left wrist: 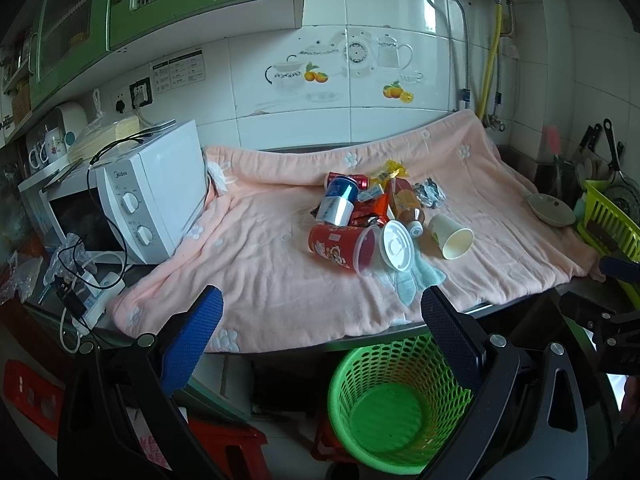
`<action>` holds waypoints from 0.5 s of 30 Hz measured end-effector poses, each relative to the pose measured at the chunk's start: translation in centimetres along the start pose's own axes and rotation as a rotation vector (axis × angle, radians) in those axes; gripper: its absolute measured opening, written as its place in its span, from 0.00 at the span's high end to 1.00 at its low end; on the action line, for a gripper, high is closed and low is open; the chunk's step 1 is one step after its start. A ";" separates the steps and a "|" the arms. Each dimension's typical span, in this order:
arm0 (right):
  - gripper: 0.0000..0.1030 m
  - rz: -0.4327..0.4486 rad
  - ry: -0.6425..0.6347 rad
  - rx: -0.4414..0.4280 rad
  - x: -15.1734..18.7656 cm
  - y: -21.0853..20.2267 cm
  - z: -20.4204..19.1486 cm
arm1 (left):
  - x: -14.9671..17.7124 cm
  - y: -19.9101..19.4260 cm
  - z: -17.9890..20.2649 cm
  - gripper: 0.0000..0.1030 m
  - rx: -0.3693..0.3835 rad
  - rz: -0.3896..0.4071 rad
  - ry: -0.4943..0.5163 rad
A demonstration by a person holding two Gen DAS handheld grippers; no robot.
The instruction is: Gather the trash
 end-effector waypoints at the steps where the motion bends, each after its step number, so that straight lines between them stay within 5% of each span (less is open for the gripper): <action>1: 0.06 0.001 0.000 -0.001 0.0 0.0 0.0 | -0.1 0.1 0.0 0.05 -0.002 -0.001 0.001; 15: 0.06 0.002 0.002 -0.020 -0.4 1.2 -0.1 | -0.5 0.9 0.2 0.05 0.023 0.004 0.001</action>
Point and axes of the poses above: each gripper's, at about its wrist camera, not at the fingertips, and y roughly the way its jaws point, z to its right, x to its underside, the point moved 8 cm from there along y, roughly the way its jaws point, and after that the axes turned 3 degrees about -z, right-handed, at the moved point
